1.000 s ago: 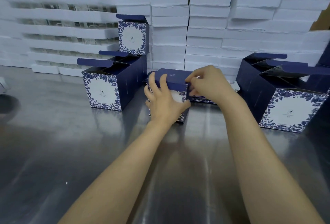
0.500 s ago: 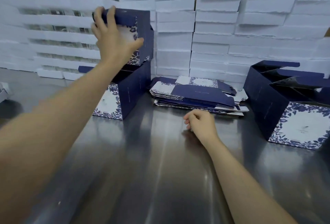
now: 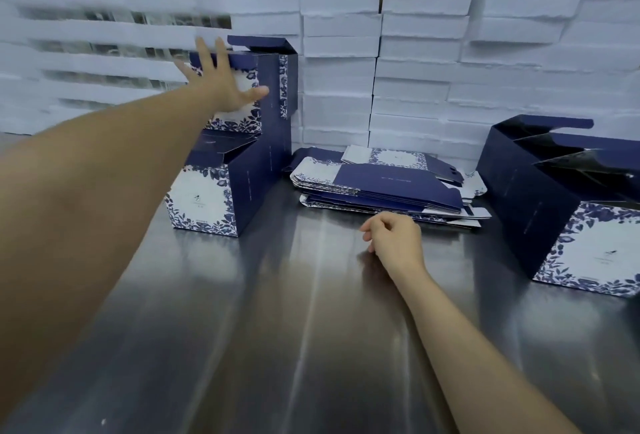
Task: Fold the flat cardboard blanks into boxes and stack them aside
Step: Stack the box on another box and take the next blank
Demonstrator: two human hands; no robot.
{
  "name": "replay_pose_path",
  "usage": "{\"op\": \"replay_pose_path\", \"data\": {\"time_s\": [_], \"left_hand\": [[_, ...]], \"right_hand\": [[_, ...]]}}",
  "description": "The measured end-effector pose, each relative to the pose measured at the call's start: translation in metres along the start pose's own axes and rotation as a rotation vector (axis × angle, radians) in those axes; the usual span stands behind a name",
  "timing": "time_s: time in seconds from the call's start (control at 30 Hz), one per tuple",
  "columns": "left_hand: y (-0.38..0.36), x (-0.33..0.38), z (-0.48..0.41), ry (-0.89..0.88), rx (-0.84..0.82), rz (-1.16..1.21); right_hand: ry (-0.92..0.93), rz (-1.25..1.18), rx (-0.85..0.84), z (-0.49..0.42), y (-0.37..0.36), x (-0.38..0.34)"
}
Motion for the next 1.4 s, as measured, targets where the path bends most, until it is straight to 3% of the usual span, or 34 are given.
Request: {"op": "replay_pose_path", "data": {"time_s": [0.07,0.13,0.2,0.3,0.47,0.6,0.7,0.83,1.0,1.4], "left_hand": [[0.022,0.015,0.026,-0.019,0.167,0.103],[0.044,0.045,0.072,-0.155,0.413,0.406],[0.041,0.078,0.131,-0.285,0.506,0.677],[-0.014,0.106,0.215,-0.269,0.417,0.874],[-0.095,0.111,0.263,-0.172,0.092,0.788],[-0.089,0.105,0.267,-0.225,0.054,0.783],[-0.093,0.092,0.273,-0.128,0.031,0.882],[-0.106,0.088,0.282,-0.025,-0.03,0.885],[-0.116,0.119,0.292,-0.186,-0.191,0.815],[-0.126,0.119,0.282,-0.149,-0.218,0.847]], "right_hand": [[-0.006,-0.019,0.016,0.002,0.003,-0.003],[-0.002,-0.024,0.04,0.007,0.007,-0.008],[0.013,-0.025,0.061,0.015,0.011,-0.014],[0.025,-0.057,0.057,0.033,0.012,-0.019],[0.12,-0.024,0.056,0.061,0.015,-0.027],[0.157,0.126,0.064,0.065,0.015,-0.035],[0.237,0.475,0.146,0.053,0.021,-0.042],[0.216,0.54,0.117,0.018,0.03,-0.026],[0.148,0.827,-0.002,-0.011,0.022,-0.002],[0.264,0.756,0.096,-0.038,0.026,-0.009]]}}
Point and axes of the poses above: each hand's wrist, its own z-axis away from the middle knuckle, its own y-axis out of the back of the hand, x = y × z, the point moved 9 cm from there along -z, towards the middle knuckle, and after that the axes turned 1 degree about z, right-handed, at the moved point
